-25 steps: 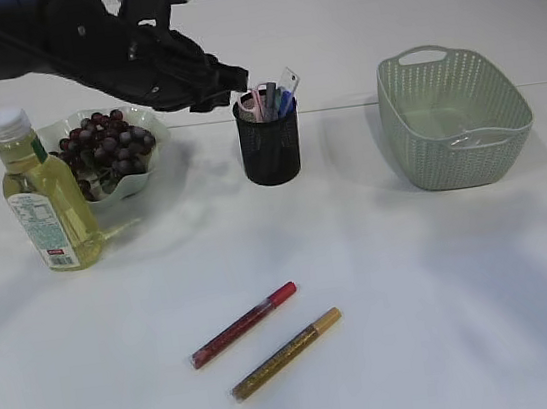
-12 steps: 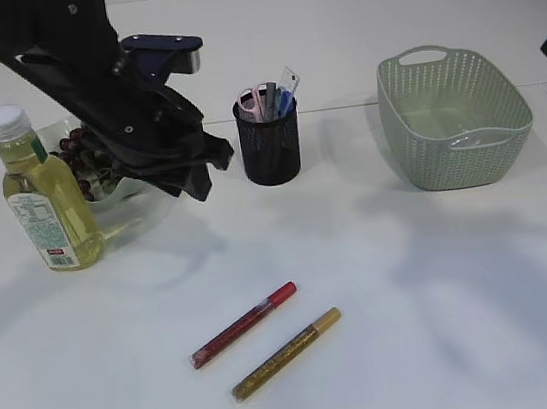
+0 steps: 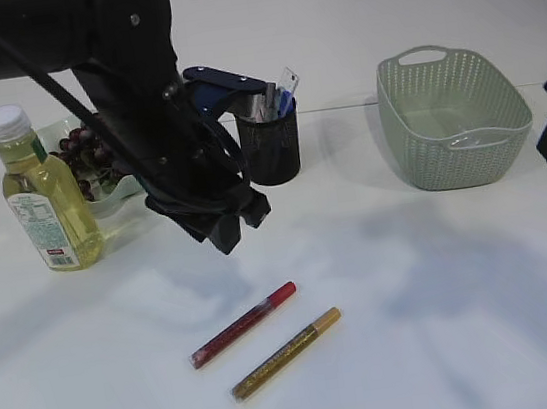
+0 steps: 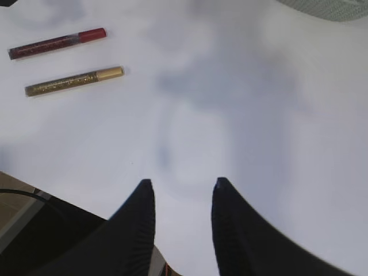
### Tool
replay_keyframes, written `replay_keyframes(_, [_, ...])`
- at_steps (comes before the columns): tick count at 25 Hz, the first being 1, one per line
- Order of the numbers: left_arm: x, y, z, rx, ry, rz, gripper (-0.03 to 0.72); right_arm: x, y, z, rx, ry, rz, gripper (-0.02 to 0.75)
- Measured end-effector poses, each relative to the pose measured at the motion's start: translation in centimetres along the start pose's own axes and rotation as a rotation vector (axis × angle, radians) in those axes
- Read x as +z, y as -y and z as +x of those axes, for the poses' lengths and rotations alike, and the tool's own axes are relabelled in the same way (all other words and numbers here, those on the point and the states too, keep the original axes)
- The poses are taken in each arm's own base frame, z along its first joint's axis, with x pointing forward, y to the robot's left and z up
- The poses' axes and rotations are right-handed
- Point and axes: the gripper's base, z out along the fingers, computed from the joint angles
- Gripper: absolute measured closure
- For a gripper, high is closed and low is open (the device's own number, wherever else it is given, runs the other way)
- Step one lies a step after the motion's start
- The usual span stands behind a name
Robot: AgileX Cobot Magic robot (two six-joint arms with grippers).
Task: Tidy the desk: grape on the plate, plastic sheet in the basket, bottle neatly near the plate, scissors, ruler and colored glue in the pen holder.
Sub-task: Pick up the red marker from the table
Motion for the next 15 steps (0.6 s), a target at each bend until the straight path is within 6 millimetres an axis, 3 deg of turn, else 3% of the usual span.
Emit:
replay_keyframes(9, [0.2,0.3,0.7,0.077,-0.084,0.035,0.426,-0.9,-0.6,3.9,0.039,0.018,-0.074,0.459])
replay_keyframes(15, [2.6,1.0,0.8,0.123,-0.138,0.076,0.377,-1.3,-0.6,5.6,0.039,0.031,-0.078,0.459])
